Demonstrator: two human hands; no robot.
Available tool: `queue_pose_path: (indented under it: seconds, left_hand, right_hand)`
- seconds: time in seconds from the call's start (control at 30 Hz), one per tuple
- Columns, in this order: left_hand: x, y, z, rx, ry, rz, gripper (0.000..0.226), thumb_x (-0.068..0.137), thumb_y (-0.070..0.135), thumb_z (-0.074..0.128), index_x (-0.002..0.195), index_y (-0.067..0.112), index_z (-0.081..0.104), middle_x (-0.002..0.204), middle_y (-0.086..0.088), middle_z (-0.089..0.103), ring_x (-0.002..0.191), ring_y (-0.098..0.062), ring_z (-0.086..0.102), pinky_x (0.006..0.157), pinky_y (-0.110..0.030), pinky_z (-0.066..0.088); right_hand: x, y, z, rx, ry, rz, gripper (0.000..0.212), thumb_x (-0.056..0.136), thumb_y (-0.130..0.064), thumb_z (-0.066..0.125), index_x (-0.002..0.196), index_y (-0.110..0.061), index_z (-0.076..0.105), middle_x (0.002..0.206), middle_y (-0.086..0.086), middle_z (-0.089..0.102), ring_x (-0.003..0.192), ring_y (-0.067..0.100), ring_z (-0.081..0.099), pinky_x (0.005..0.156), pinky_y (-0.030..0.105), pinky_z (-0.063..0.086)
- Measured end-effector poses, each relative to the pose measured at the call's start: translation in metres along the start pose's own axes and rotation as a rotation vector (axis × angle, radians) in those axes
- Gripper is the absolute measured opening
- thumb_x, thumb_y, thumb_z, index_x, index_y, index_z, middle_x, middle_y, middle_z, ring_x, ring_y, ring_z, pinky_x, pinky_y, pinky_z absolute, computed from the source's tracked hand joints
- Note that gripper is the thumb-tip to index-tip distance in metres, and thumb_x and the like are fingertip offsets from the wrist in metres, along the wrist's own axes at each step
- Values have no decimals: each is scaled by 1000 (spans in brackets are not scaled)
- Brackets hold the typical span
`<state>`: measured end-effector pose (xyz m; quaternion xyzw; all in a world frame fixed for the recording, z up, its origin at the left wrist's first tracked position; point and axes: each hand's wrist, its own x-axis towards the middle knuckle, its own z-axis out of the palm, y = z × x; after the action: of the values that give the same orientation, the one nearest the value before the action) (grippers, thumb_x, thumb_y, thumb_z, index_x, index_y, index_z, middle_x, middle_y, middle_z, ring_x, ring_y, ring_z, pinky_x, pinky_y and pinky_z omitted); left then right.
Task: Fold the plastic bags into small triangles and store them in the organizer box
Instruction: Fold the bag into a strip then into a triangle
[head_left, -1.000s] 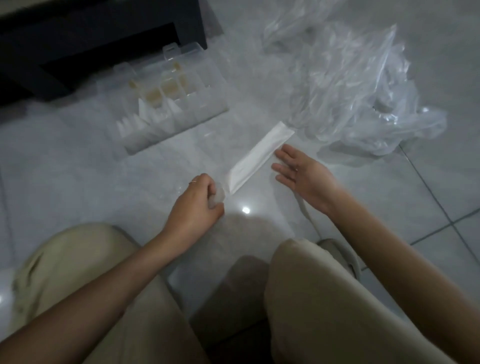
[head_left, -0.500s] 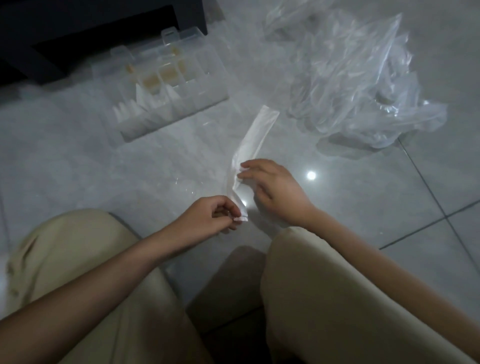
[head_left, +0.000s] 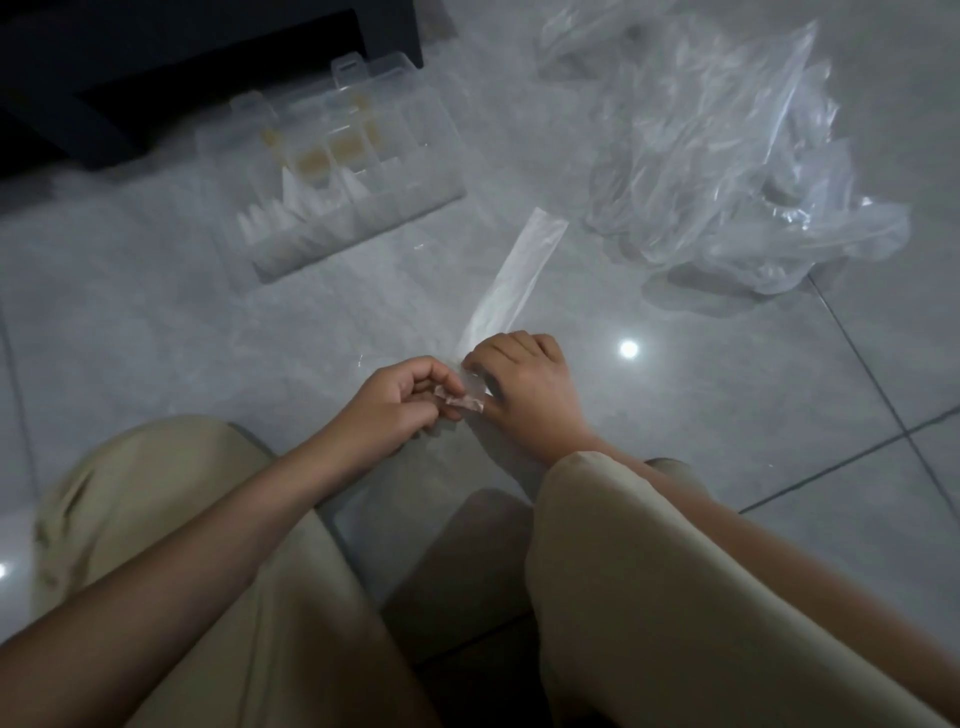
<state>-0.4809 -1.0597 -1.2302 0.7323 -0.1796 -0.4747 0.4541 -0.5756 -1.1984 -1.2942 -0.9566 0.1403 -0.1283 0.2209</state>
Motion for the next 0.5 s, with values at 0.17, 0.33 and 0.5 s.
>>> queue_pose_path:
  seconds: [0.17,0.33,0.5]
  left_hand:
    - [11,-7,-12,380,317,268,37,75,-7,60,101,18,59,90,11,64,82,0,59,75,-13,45]
    - [39,-5,-22,620,83,433,57,73,7,72,126,17,55,104,13,63,104,-9,60,97,-30,42]
    - [56,-14,-17,641,139,426,47,72,37,68,116,25,61,95,15,68,101,-6,61,97,-27,28]
  right_hand:
    - [0,-3,4,13,22,50,10,69,-13,70,78,-19,70,86,-5,66,75,19,60,79,27,29]
    - [1,-5,2,46,-3,120,9,73,-14,64,79,-17,70,84,-5,66,75,19,59,79,25,28]
    - [2,-5,1,89,9,159,14,80,-24,55,81,-16,68,80,-4,65,76,20,59,78,26,28]
